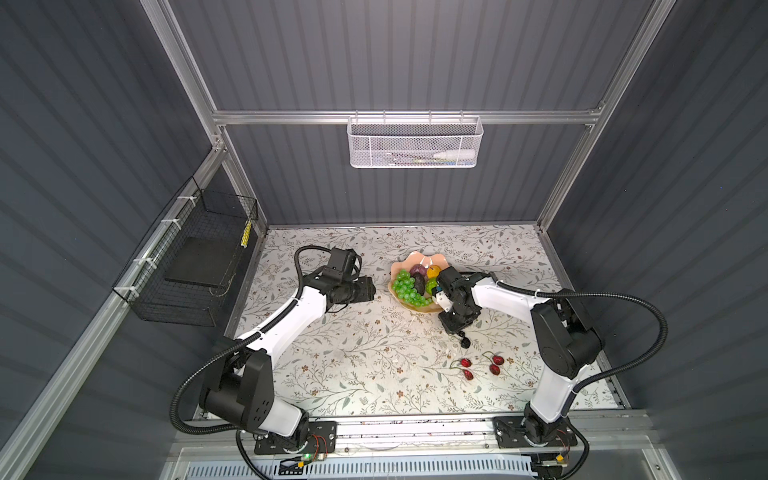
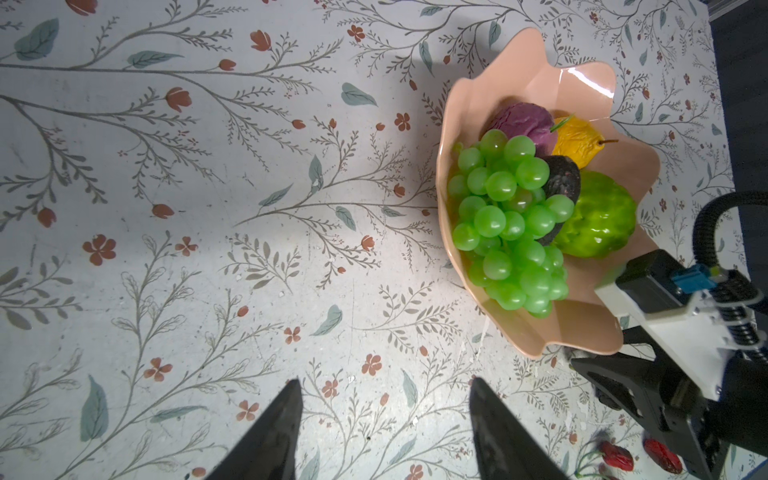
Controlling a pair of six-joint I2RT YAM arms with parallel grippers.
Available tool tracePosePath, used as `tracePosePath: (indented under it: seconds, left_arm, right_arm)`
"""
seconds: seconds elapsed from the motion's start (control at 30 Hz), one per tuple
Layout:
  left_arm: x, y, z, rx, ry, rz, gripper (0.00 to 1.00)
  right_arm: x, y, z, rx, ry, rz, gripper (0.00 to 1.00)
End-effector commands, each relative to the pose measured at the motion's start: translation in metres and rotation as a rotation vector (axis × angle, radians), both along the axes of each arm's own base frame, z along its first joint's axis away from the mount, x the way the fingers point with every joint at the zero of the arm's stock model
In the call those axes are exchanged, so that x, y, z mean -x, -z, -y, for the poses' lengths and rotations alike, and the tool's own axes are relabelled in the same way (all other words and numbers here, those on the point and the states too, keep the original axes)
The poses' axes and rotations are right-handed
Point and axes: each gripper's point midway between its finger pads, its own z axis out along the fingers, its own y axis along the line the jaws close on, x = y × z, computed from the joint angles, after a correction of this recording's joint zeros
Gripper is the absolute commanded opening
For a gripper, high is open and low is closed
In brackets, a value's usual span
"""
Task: Place and organize the fake fruits in the fruit bowl
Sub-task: 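Carry the dark berries over the bowl's far side and lower them in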
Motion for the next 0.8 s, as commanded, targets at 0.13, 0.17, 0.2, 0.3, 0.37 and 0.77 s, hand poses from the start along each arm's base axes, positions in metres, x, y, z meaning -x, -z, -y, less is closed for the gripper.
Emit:
tracePosePath:
  seconds: [0.13, 0.17, 0.2, 0.3, 0.37, 0.77]
  left_arm:
    - [0.006, -0.005, -0.002, -0.012, 0.013, 0.004, 0.65]
    - [0.007, -0.005, -0.002, -0.013, 0.014, 0.002, 0.65]
    - [0.007, -0.005, -0.002, -0.015, 0.013, 0.002, 0.65]
    - [0.007, -0.007, -0.002, -0.012, 0.013, 0.010, 0.65]
    - [0.006, -0.008, -0.002, -0.011, 0.012, 0.013, 0.65]
    - [0.004, -0.007, -0.002, -0.017, 0.012, 0.007, 0.65]
  right_arm:
    - [0.010, 0.005, 0.008, 0.028, 0.000, -0.046, 0.36]
    - [0.011, 0.007, 0.009, 0.034, 0.000, -0.049, 0.34]
    - [0.011, 0.008, 0.010, 0.043, 0.003, -0.053, 0.33]
    - [0.014, 0.010, 0.012, 0.051, 0.006, -0.060, 0.25]
    - [0.014, 0.009, 0.013, 0.054, 0.009, -0.056, 0.21]
    - [0.008, -0.003, 0.014, 0.014, 0.043, -0.023, 0.00]
